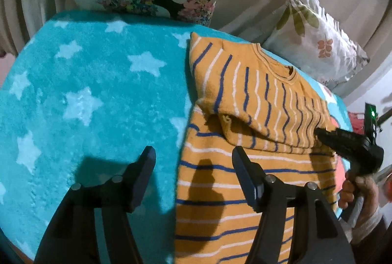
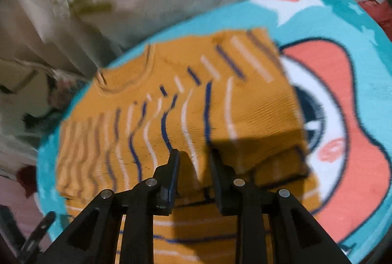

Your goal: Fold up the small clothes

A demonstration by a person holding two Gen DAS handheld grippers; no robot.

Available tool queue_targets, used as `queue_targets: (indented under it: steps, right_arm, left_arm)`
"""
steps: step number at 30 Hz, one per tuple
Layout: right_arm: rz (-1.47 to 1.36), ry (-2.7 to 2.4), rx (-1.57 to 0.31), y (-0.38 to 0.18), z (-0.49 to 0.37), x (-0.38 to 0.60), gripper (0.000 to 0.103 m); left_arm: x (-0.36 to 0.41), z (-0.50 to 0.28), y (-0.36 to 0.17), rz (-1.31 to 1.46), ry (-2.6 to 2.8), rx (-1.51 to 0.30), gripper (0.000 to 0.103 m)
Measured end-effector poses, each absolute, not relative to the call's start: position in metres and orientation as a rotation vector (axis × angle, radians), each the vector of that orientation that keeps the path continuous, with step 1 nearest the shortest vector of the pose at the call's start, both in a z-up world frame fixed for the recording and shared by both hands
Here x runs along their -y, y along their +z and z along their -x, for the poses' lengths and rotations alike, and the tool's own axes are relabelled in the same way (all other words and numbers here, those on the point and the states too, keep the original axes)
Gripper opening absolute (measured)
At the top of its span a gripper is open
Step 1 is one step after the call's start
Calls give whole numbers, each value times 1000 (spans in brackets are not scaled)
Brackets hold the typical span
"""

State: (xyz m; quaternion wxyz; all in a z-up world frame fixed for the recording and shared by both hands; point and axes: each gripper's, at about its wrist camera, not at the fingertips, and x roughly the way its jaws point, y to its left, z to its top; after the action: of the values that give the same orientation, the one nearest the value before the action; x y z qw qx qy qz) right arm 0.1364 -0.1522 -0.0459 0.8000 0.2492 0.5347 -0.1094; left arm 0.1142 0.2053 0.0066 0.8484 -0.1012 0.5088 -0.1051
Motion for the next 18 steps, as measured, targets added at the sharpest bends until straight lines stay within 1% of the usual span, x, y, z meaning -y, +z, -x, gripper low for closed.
queue_targets:
  steps: [1,2,3,4,6,11,16,17,18]
  right_arm:
    - [-500,-236,-1106,-44,-138,151,37]
    - [-486,-205,-1117,-44,-141,148,51]
    - [-462,-181,-1140,-43,-145,146,54]
    - [-426,-182,-1182,-41,-148,144,54]
    - [-408,-197,-1209,-33,-147,141,54]
    - [-390,-154,-1162,-8,-105,136,54]
    - [-389,-111,-1263,-36,-52,128,54]
    - [-415,-102,-1269,-42,-35,130,55]
    - [-427,-84,-1223,-40,-17,132,55]
  left_arm:
    - [-206,-113,6,197,-216,-1062,68]
    - [-207,-112,5,188,-213,-1053,71]
    - [-208,-112,4,182,-218,-1044,76]
    - [-208,-111,3,183,-223,-1038,80]
    - [-209,-109,2,187,-233,-1038,80]
    - [-213,-96,-9,261,-251,-1114,81]
    - [-213,-64,-29,347,-251,-1198,81]
    - [-213,-56,-33,369,-244,-1216,81]
    - [-213,-42,-34,386,-230,-1201,81]
